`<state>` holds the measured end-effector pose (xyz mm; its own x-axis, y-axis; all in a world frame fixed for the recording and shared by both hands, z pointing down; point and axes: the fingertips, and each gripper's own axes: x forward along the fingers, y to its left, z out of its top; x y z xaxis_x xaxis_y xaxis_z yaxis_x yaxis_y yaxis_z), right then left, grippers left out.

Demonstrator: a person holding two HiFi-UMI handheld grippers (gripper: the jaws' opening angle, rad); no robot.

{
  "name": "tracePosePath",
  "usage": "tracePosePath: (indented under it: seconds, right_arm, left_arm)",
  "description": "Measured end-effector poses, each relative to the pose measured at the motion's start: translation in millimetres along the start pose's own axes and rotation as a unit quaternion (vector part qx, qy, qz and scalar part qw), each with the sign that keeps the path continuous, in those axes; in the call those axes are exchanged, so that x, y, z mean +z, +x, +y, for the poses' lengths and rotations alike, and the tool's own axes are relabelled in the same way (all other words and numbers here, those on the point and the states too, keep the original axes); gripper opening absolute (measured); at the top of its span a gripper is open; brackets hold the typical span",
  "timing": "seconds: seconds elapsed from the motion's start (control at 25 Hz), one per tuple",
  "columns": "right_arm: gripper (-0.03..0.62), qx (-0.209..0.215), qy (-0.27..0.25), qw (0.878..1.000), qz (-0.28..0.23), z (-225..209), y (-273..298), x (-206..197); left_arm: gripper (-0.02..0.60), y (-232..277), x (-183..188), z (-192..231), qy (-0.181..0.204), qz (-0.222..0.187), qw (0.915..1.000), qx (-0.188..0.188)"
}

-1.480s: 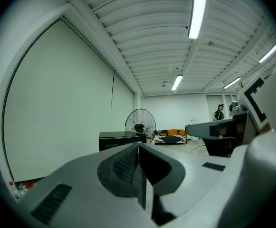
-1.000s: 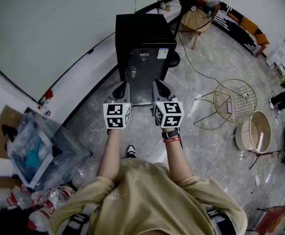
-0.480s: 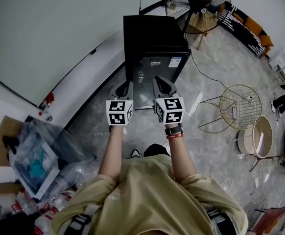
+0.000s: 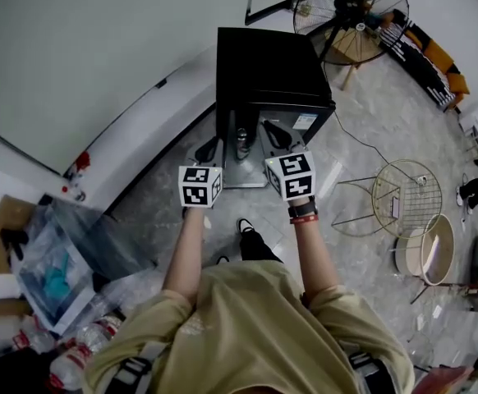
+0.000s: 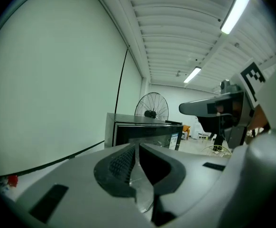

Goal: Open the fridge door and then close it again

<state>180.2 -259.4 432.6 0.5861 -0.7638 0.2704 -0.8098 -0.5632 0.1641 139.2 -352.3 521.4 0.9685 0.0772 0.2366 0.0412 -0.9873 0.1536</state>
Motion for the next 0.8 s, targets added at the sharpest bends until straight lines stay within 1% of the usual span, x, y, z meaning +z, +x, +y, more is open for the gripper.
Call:
tracePosePath:
  seconds: [0.2,0.36,0.52,0.68,0.8]
  right_arm:
    - [0.041,0.045,-0.048,0.998,0.025,-5.8,35.5,-2.2]
    - [0.055,0.066,-0.074,0.994,0.043,-14.2,60.6,-8.1]
    - [0.075,0.086,-0.103,0.989,0.055,-17.3,81.2,-10.4]
    - [0.087,0.110,-0.137,0.982,0.068,-14.9,100.5,-13.2]
    - [0.139,0.128,-0.163,0.975,0.075,-11.7,113.0,-12.7]
  left_arm:
    - [0.026,27.4,-19.3,21.5,-0.013,0.026,0.9994,0.016]
    - [0.037,45.0,-37.7,35.8,-0.023,0.047,0.9984,0.022]
    - [0.061,55.5,-48.3,47.3,-0.039,0.060,0.9971,0.026]
    - [0.094,66.0,-64.0,57.3,-0.043,0.080,0.9956,0.024]
    - [0.121,74.4,-75.9,64.6,-0.053,0.093,0.9941,0.020]
